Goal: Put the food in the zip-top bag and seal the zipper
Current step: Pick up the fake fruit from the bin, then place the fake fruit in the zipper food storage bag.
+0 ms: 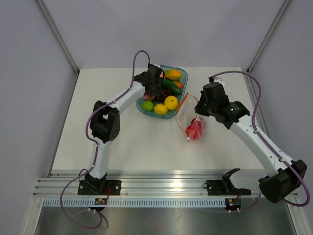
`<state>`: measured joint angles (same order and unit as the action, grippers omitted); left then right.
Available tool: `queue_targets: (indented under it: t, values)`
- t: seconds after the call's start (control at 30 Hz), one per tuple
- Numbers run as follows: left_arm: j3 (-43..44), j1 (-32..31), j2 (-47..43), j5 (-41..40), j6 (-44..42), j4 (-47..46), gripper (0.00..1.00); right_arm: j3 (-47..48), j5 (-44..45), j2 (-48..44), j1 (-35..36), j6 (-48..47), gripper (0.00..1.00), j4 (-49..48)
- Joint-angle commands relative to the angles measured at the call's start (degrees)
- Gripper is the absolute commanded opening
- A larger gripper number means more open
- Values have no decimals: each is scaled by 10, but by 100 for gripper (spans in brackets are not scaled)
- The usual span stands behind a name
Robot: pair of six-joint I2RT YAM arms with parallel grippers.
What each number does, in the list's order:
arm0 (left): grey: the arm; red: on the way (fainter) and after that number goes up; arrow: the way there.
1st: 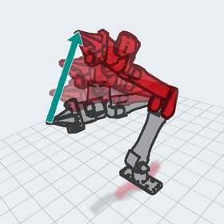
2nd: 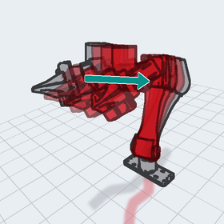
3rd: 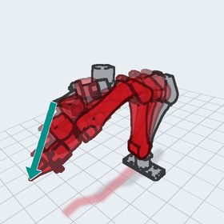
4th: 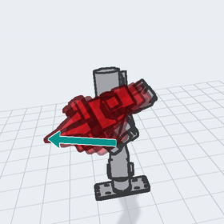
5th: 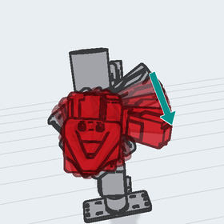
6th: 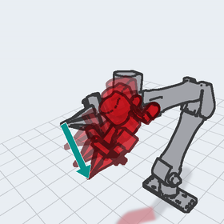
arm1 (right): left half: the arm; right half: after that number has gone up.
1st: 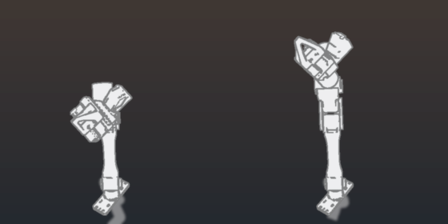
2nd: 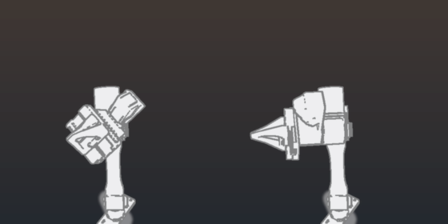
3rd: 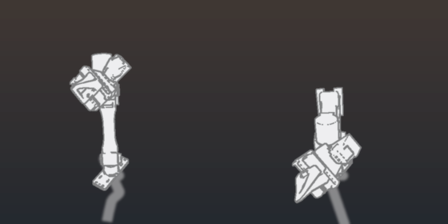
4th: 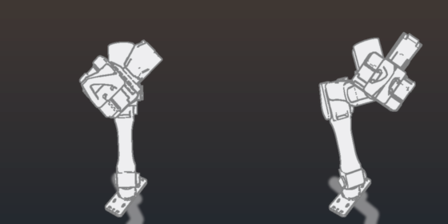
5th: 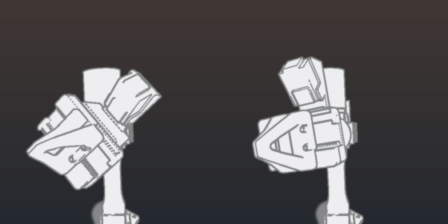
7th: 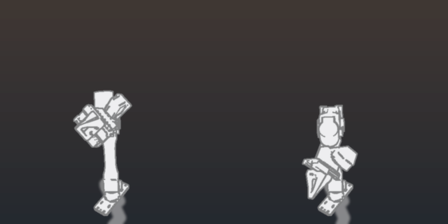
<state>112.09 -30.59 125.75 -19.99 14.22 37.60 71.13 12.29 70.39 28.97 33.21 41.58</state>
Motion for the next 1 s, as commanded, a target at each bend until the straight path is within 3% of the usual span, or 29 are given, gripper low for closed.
queue_targets:
  t: [0.0,0.27,0.53,0.97]
  values:
    - [-26,-16,-90,2,10,-18,49,15,-4,-15,-2,-8,0,-16]
    - [-151,-33,-265,56,34,-39,49,-2,2,-18,-2,-3,0,-26]
    - [-196,-87,-370,125,49,-36,45,3,-11,10,-2,-3,0,-44]
    - [-239,-153,-389,307,127,-131,44,1,-14,-2,-2,3,0,-46]
